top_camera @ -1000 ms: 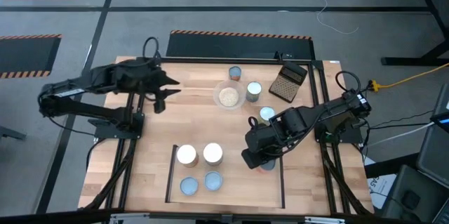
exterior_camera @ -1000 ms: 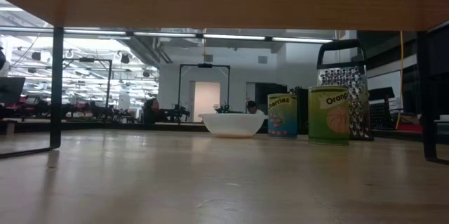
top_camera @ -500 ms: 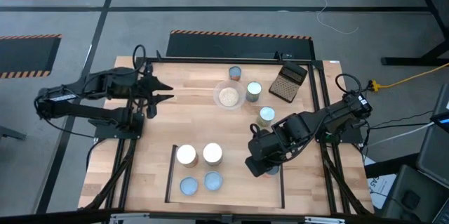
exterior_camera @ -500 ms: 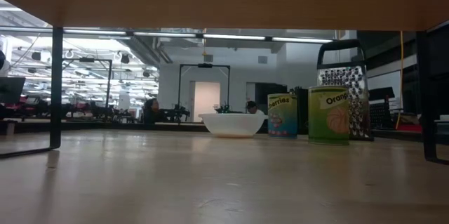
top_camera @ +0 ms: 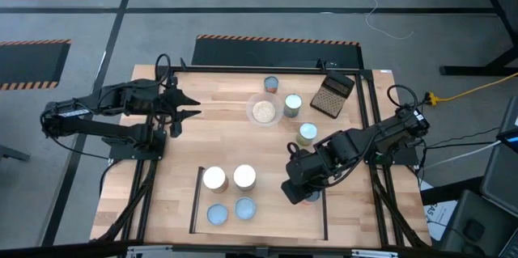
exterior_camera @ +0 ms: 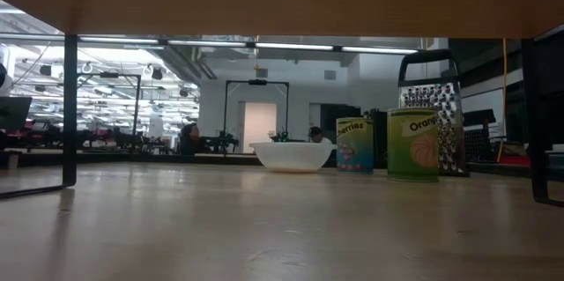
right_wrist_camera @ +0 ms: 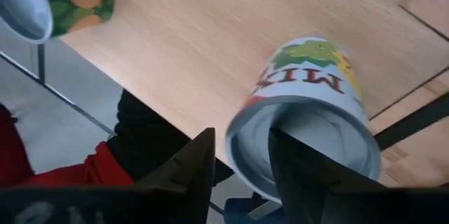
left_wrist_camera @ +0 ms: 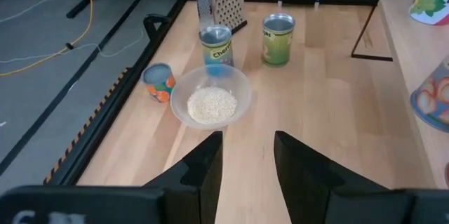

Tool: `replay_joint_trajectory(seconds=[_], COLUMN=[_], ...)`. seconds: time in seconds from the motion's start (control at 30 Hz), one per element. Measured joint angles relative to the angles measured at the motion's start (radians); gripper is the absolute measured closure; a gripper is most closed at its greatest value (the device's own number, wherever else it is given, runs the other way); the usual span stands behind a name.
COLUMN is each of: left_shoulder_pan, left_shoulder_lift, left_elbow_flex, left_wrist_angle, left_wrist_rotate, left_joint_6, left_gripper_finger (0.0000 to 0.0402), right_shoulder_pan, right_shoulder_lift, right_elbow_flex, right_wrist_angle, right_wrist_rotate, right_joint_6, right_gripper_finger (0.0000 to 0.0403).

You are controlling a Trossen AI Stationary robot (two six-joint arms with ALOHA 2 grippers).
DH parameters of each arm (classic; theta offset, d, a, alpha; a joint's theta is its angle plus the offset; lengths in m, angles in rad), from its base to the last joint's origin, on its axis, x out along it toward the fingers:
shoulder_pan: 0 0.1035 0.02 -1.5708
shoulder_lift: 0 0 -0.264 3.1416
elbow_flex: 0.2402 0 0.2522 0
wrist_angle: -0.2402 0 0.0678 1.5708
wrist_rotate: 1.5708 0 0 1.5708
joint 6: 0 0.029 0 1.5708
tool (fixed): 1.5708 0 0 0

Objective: Pick and place cans onto a shelf
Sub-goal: Put the canned mixed fruit on the shelf

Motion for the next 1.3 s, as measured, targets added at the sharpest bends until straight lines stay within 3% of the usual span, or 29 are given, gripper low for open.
replay_joint_trajectory(seconds=[0.6, 1.3], left_shoulder_pan=[0.000, 0.000], left_shoulder_lift=[0.000, 0.000], left_elbow_flex=[0.000, 0.000], left_wrist_angle=[0.000, -0.001], left_wrist_rotate=[0.000, 0.000], left_joint_6=[0.000, 0.000], left_gripper_finger=[0.0280, 0.0280], right_shoulder_pan=[0.000, -0.004], right_shoulder_lift=[-0.002, -0.004], right_elbow_flex=[0.002, 0.004], right_wrist_angle=[0.015, 0.017], right_wrist_rotate=[0.010, -0.063], right_joint_6=[0.007, 0.028], right_gripper_finger=[0.0265, 0.0277])
